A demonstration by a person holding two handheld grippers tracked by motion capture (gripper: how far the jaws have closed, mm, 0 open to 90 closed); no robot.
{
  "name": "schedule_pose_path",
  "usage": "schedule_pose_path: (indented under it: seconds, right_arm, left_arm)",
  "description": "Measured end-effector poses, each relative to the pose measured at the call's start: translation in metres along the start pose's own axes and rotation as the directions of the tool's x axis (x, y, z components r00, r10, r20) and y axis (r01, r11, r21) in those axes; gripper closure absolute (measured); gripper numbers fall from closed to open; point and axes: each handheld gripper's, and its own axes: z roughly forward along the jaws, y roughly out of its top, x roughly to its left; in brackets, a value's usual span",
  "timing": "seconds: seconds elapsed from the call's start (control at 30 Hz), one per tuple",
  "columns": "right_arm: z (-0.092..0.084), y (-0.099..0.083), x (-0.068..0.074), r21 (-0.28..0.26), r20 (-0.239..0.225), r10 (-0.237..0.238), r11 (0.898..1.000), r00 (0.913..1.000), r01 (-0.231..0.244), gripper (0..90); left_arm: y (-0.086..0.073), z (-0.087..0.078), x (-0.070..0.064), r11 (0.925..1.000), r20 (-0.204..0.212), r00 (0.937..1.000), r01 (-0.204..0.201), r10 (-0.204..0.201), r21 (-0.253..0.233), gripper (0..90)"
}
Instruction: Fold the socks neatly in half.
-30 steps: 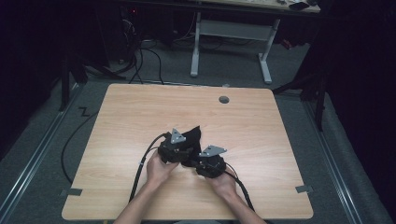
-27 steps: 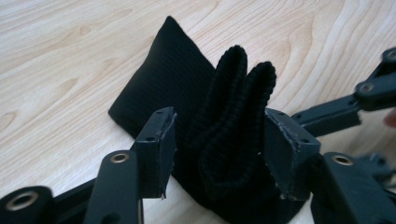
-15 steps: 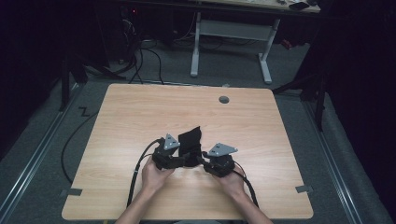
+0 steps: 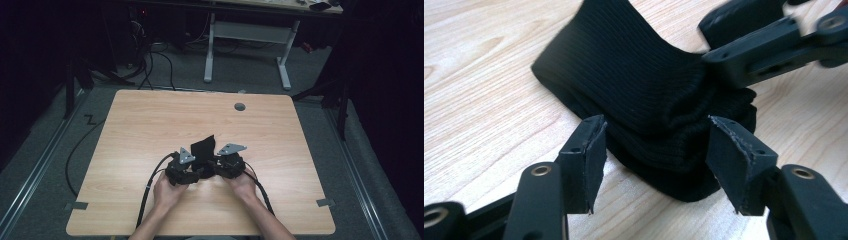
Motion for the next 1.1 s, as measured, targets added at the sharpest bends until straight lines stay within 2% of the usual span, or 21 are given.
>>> schedule_pose_path:
  seconds: [0.07,0.1,0.13,0.23,0.43,0.53,0.6,0.67,0.7,0.73,0.77,0.8,0.83,0.9,0.97,1.0,1.07,1.1]
  right_arm:
    - [0.002,0.0,0.0,0.007,0.002,-0.007,1.0,1.0,0.007,82.2]
    - [0.002,0.0,0.0,0.007,0.002,-0.007,1.0,1.0,0.007,82.2]
    - [0.002,0.0,0.0,0.008,0.002,-0.016,1.0,0.9999,0.016,86.8]
    - [0.001,0.001,0.0,-0.002,0.006,-0.026,1.0,0.9996,0.026,88.3]
    - [-0.01,0.006,0.006,-0.043,0.003,-0.046,0.998,0.9989,0.047,88.6]
    - [-0.021,0.016,0.015,-0.065,-0.002,-0.092,0.994,0.9958,0.091,88.5]
    - [-0.023,0.016,0.02,-0.059,-0.001,-0.108,0.992,0.9942,0.107,88.5]
    - [-0.018,0.013,0.023,-0.019,0.002,-0.126,0.992,0.9921,0.126,88.3]
    - [-0.018,0.013,0.023,-0.019,0.002,-0.126,0.992,0.9921,0.126,88.3]
    - [-0.009,0.007,0.021,0.02,-0.005,-0.125,0.992,0.9921,0.125,87.5]
    - [-0.009,0.007,0.021,0.02,-0.005,-0.125,0.992,0.9921,0.125,87.5]
    - [-0.003,0.003,0.016,0.032,-0.019,-0.097,0.995,0.9951,0.098,83.0]
    - [-0.003,0.002,0.015,0.027,-0.025,-0.074,0.997,0.9969,0.075,78.9]
    - [-0.008,0.002,0.013,0.013,-0.028,-0.065,0.998,0.9975,0.066,74.1]
    - [-0.011,0.002,0.013,0.005,-0.031,-0.062,0.998,0.9976,0.062,73.0]
    - [-0.019,0.004,0.013,-0.02,-0.036,-0.051,0.999,0.9981,0.05,72.5]
    - [-0.025,0.007,0.01,-0.053,-0.036,-0.038,0.998,0.9986,0.036,72.9]
    - [-0.027,0.009,0.009,-0.06,-0.033,-0.029,0.998,0.999,0.027,73.1]
  left_arm:
    - [0.0,0.002,-0.001,1.0,0.0,1.0,-0.003,0.003,0.009,41.7]
    - [0.0,0.002,-0.001,1.0,0.0,1.0,-0.003,0.003,0.009,41.8]
    - [-0.001,0.004,-0.002,0.9999,-0.002,1.0,-0.003,0.003,0.013,41.7]
    - [-0.001,0.006,-0.002,0.9997,-0.008,0.9999,-0.007,0.007,0.024,41.8]
    - [-0.003,0.009,-0.002,0.9995,-0.01,0.9999,0.015,-0.014,0.026,42.3]
    - [-0.006,0.01,-0.001,0.9993,-0.007,0.9993,0.036,-0.036,0.014,42.3]
    - [-0.006,0.01,0.0,0.9993,-0.007,0.9993,0.036,-0.036,0.012,42.3]
    - [-0.006,0.01,0.0,0.9993,-0.006,0.9994,0.035,-0.035,0.013,42.2]
    - [-0.006,0.01,0.0,0.9993,-0.006,0.9994,0.035,-0.035,0.013,42.2]
    - [-0.006,0.009,0.001,0.9993,-0.006,0.9994,0.034,-0.034,0.017,42.0]
    - [-0.006,0.009,0.001,0.9991,-0.006,0.9992,0.04,-0.04,0.014,42.0]
    - [-0.006,0.007,0.001,0.9992,-0.006,0.9992,0.039,-0.039,0.009,41.6]
    - [-0.005,0.004,0.001,0.9992,-0.005,0.9992,0.039,-0.039,0.004,41.6]
    - [-0.003,-0.005,-0.001,0.9988,0.004,0.9991,0.043,-0.043,-0.024,41.3]
    - [-0.001,-0.011,-0.002,0.9983,0.003,0.9992,0.04,-0.04,-0.042,41.3]
    - [0.004,-0.021,-0.003,0.9972,-0.004,0.9995,0.03,-0.03,-0.068,41.3]
    - [0.007,-0.024,-0.001,0.9965,-0.007,0.9995,0.031,-0.031,-0.078,41.7]
    - [0.012,-0.026,0.005,0.9946,-0.01,0.9986,0.051,-0.052,-0.09,42.2]
